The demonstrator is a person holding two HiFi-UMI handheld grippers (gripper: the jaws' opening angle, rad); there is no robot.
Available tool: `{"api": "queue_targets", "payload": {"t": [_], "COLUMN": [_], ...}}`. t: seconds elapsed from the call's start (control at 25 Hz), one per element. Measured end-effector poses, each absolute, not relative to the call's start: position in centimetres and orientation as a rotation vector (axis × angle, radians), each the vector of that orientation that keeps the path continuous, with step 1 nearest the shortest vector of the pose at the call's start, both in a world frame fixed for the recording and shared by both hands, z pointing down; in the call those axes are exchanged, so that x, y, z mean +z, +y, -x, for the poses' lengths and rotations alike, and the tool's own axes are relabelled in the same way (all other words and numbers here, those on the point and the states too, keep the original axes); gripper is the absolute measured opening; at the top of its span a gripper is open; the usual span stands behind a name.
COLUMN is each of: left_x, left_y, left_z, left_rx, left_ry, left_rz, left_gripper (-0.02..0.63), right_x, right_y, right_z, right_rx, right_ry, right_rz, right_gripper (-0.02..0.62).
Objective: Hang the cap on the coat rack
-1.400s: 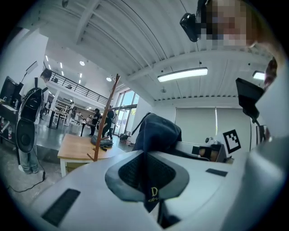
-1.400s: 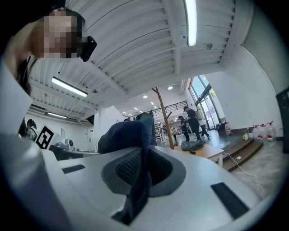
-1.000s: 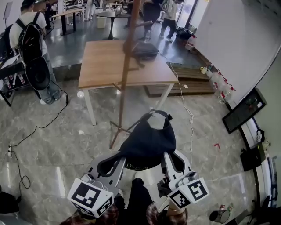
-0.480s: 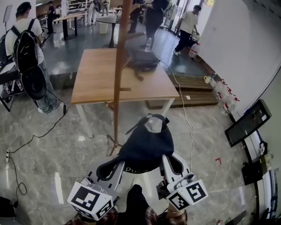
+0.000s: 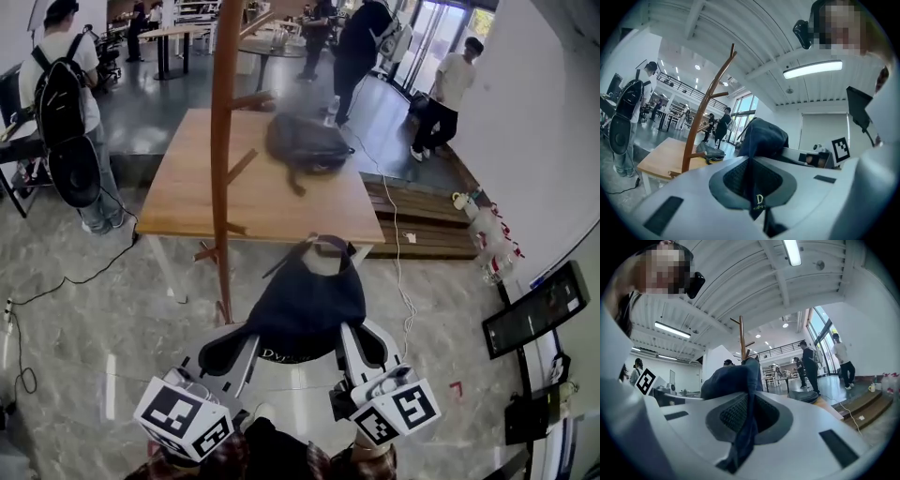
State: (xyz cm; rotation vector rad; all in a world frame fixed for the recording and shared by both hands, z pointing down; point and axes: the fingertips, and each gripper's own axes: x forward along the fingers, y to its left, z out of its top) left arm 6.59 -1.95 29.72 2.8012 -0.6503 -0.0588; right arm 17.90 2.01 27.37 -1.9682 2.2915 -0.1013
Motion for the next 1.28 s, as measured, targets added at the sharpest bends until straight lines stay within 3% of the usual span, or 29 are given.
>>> {"api": "queue_targets", "payload": {"t": [0.52, 1.28], "left_x": [31.1, 31.7], "left_y": [-6.0, -15.3], "left_z": [-9.1, -3.8], "left_rx": [-0.030, -0.037], "left_ry": [-0.808, -0.883], "left_rz": [-2.721, -2.658], "left_gripper": [0.021, 0.021], "right_x": [28.9, 29.6], "right_y": [-3.7, -14.0], "right_z": [-21.0, -15.7], "right_rx": [-0.190, -0.279], "right_ry": [2.393, 2.504], "right_rz": [1.812, 1.646], "right_gripper": [0.017, 0.017]}}
